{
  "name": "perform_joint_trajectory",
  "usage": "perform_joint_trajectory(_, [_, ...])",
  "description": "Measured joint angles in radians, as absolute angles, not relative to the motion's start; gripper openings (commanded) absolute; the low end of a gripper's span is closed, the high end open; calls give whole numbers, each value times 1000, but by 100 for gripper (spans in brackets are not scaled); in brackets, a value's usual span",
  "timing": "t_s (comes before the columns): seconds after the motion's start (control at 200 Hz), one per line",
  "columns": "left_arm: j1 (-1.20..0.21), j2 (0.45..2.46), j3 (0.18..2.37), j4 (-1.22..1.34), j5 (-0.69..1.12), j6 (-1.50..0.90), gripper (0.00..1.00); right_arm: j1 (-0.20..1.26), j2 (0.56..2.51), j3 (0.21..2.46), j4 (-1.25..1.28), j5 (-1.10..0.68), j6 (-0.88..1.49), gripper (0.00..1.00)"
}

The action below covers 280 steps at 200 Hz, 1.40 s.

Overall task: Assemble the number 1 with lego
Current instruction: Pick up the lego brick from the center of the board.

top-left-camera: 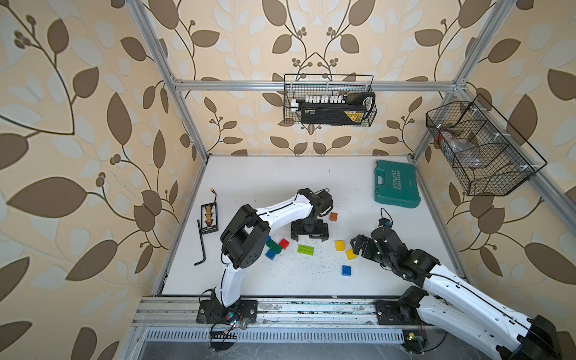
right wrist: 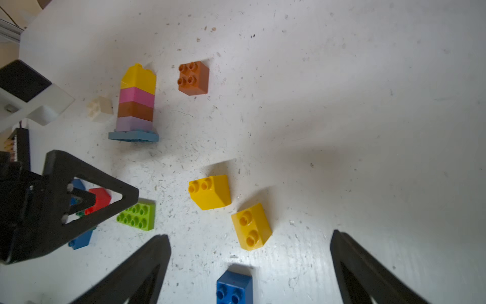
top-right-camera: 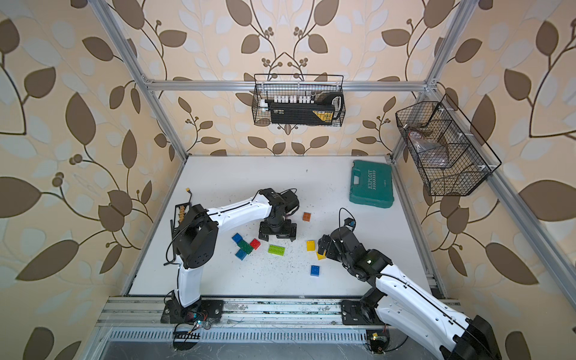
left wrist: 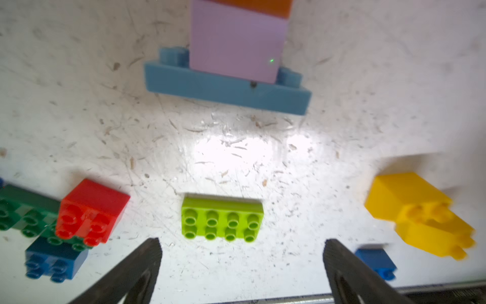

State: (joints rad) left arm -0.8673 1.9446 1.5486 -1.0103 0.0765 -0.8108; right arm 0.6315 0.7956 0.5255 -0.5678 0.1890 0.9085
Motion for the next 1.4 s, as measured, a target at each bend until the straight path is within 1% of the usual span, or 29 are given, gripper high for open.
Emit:
perform_joint_trajectory(0.105, [-880,1777,1443,-957,54,-864,99,632,792,578,-661,150,943,77])
perform_joint_trajectory(0.185, [-898,1628,1325,-907,41,-908,99,633,799,581,-702,99,971,71])
perform_joint_trajectory(0.31, [-932,1430,1123,-812,12,-972,99,690,858,576,-717,47,1031,71])
perform_joint_trajectory(0.445, [-971,1279,924,-696,-20,-1019,99,832,948,579,-726,57,1097,71])
perform_joint_trajectory(0.57, [-991,1137,757,-598,-35,-1060,99,927,1016,599,-734,100,1150,72])
perform_joint_trajectory(0.68, [-991,1019,693,-593,-64,-1084,99,973,1074,617,-733,132,1184,73])
perform_joint_trajectory(0.84, [-991,797,616,-572,-109,-1118,99,1025,1164,643,-735,173,1221,74])
perform_joint_trajectory(0.97, [-991,653,538,-563,-135,-1154,99,1048,1222,673,-733,197,1235,73])
perform_joint_trajectory(1.08, [-991,593,506,-574,-156,-1177,99,1050,1265,691,-734,215,1246,71])
perform_joint_trajectory(1.18, [-991,570,497,-574,-161,-1188,99,1050,1295,701,-734,223,1252,66])
perform_joint_trajectory(1.29, [-991,569,493,-575,-173,-1199,99,1050,1341,726,-737,230,1253,57])
perform_joint_trajectory(1.4, [-991,571,493,-575,-181,-1204,99,1050,1382,758,-741,239,1251,53])
